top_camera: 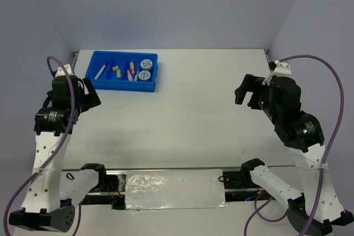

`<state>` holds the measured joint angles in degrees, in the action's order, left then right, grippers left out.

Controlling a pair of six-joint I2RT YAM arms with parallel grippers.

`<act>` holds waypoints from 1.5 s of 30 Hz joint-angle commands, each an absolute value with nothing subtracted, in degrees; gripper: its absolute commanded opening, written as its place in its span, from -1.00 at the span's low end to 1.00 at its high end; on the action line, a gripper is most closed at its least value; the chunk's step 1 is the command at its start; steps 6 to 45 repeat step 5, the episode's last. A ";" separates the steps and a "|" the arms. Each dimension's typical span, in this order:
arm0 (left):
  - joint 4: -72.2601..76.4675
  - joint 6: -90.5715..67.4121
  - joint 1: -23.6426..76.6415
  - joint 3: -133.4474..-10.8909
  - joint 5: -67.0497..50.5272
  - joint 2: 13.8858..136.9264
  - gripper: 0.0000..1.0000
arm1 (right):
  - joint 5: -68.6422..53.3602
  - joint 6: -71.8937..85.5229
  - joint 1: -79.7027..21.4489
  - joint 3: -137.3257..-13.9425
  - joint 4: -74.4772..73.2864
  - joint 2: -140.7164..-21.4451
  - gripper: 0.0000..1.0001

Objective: Sort the stationery into containers
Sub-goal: Reset both arms

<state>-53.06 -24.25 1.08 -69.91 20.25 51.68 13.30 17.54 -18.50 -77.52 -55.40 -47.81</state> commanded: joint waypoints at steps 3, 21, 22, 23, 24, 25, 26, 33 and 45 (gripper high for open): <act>-52.74 -25.14 1.58 -70.84 20.04 53.09 0.99 | 15.47 19.51 -18.72 -76.20 -54.58 -47.02 0.99; -52.47 -24.96 1.67 -70.75 20.13 53.26 0.99 | 15.03 19.78 -18.81 -75.68 -53.53 -46.67 1.00; -52.47 -24.96 1.67 -70.75 20.13 53.26 0.99 | 15.03 19.78 -18.81 -75.68 -53.53 -46.67 1.00; -52.47 -24.96 1.67 -70.75 20.13 53.26 0.99 | 15.03 19.78 -18.81 -75.68 -53.53 -46.67 1.00; -52.47 -24.96 1.67 -70.75 20.13 53.26 0.99 | 15.03 19.78 -18.81 -75.68 -53.53 -46.67 1.00; -52.47 -24.96 1.67 -70.75 20.13 53.26 0.99 | 15.03 19.78 -18.81 -75.68 -53.53 -46.67 1.00; -52.47 -24.96 1.67 -70.75 20.13 53.26 0.99 | 15.03 19.78 -18.81 -75.68 -53.53 -46.67 1.00; -52.47 -24.96 1.67 -70.75 20.13 53.26 0.99 | 15.03 19.78 -18.81 -75.68 -53.53 -46.67 1.00; -52.47 -24.96 1.67 -70.75 20.13 53.26 0.99 | 15.03 19.78 -18.81 -75.68 -53.53 -46.67 1.00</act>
